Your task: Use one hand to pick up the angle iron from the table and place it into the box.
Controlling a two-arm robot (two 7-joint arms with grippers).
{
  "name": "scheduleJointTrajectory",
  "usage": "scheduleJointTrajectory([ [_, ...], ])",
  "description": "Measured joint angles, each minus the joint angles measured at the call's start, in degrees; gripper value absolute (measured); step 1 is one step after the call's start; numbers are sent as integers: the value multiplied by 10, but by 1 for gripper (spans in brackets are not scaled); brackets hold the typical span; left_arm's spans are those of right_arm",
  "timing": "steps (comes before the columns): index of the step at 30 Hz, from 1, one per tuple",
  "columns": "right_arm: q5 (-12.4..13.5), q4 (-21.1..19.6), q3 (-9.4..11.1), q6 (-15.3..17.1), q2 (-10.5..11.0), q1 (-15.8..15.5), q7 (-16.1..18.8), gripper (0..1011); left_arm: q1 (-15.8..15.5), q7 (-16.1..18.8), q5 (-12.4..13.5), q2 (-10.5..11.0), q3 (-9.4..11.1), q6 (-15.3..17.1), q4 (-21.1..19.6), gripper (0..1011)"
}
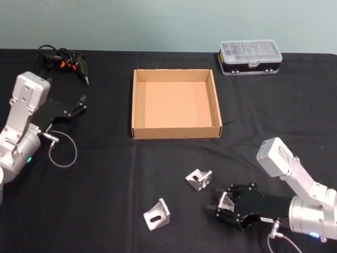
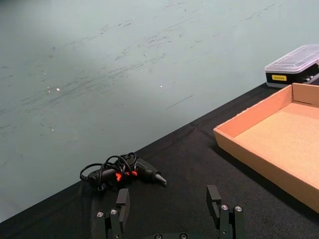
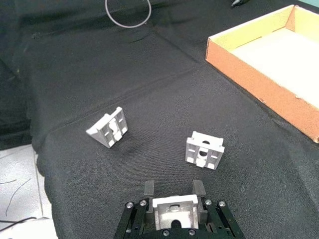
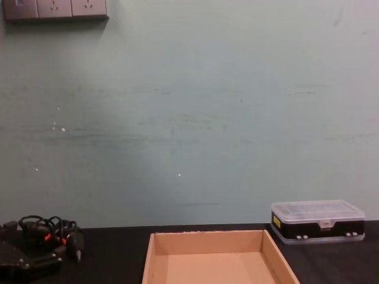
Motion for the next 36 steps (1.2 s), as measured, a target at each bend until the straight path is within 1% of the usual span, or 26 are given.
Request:
scheduleJointTrajectory([
  [2, 0, 0, 0, -1, 0, -1, -1, 453, 0, 0, 0, 0, 0, 0, 0, 1011],
  [11, 0, -2, 3, -5, -1, -4, -2, 453, 0, 0, 0, 0, 0, 0, 0, 1011],
  [17, 13, -24, 27, -12, 5, -15, -13, 453, 0, 0, 0, 0, 0, 0, 0, 1011],
  [20, 27, -45, 54, -19, 5, -21, -32, 453, 0, 0, 0, 0, 0, 0, 0, 1011],
  [23, 32, -52, 70, -22, -2, -19, -48, 453, 0, 0, 0, 0, 0, 0, 0, 1011],
  [24, 32, -53, 74, -23, -5, -17, -54, 453, 0, 0, 0, 0, 0, 0, 0, 1011],
  [25, 31, -53, 81, -25, -14, -11, -65, 452, 0, 0, 0, 0, 0, 0, 0, 1011],
  [26, 30, -51, 83, -26, -20, -6, -71, 452, 0, 0, 0, 0, 0, 0, 0, 1011],
  [27, 24, -44, 86, -27, -32, 5, -81, 453, 0, 0, 0, 0, 0, 0, 0, 1011],
  [29, 17, -34, 85, -28, -45, 18, -90, 453, 0, 0, 0, 0, 0, 0, 0, 1011],
  [30, 13, -29, 84, -28, -51, 25, -93, 453, 0, 0, 0, 0, 0, 0, 0, 1012],
  [31, 4, -15, 78, -28, -65, 41, -99, 452, 0, 0, 0, 0, 0, 0, 0, 1011],
  [32, -1, -7, 75, -28, -73, 49, -101, 453, 0, 0, 0, 0, 0, 0, 0, 1011],
  [33, -10, 11, 67, -27, -88, 67, -102, 453, 0, 0, 0, 0, 0, 0, 0, 1011],
  [36, -23, 39, 52, -26, -109, 91, -102, 452, 0, 0, 0, 0, 0, 0, 0, 1011],
])
